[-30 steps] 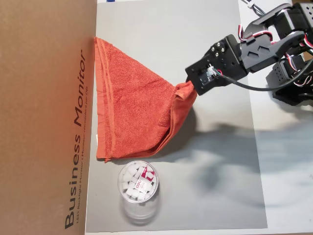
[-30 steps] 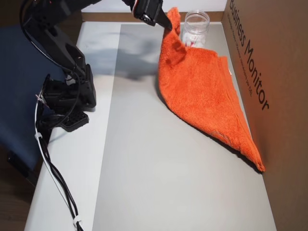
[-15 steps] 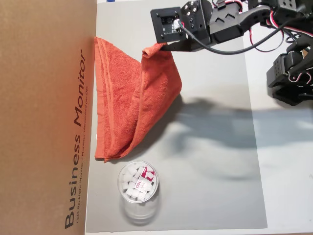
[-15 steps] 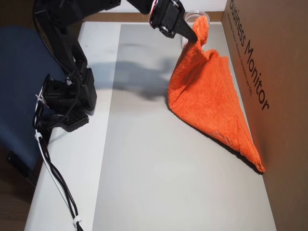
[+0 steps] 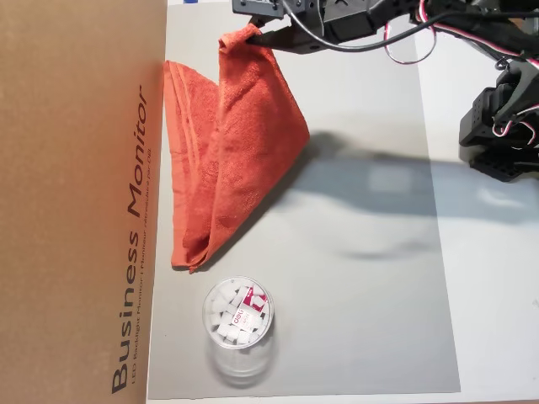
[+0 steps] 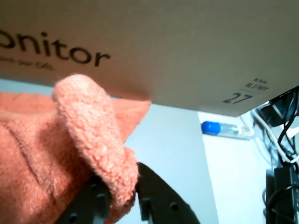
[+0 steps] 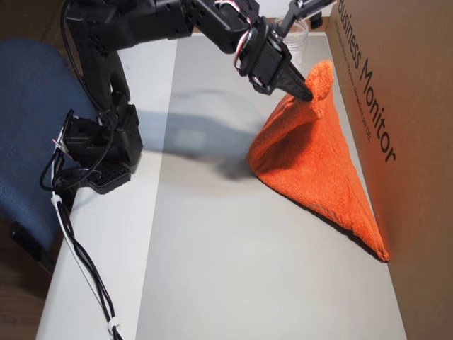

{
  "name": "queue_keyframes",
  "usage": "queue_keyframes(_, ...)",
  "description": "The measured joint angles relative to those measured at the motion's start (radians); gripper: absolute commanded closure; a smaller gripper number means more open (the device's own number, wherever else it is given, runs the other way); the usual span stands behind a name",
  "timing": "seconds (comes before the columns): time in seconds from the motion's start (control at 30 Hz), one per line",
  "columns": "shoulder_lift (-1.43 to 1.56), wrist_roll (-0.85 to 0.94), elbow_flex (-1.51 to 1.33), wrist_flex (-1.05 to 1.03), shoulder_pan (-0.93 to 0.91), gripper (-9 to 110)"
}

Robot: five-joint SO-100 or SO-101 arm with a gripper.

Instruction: Fold the blanket.

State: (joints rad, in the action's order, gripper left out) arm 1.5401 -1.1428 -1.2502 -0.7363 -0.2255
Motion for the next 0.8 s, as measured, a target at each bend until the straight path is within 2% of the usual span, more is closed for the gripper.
queue_keyframes(0.43, -0.175, 0.000, 0.000, 0.247, -0.103, 102)
queue_keyframes(0.8, -0.322, -0.101, 0.003, 0.428, -0.143, 102)
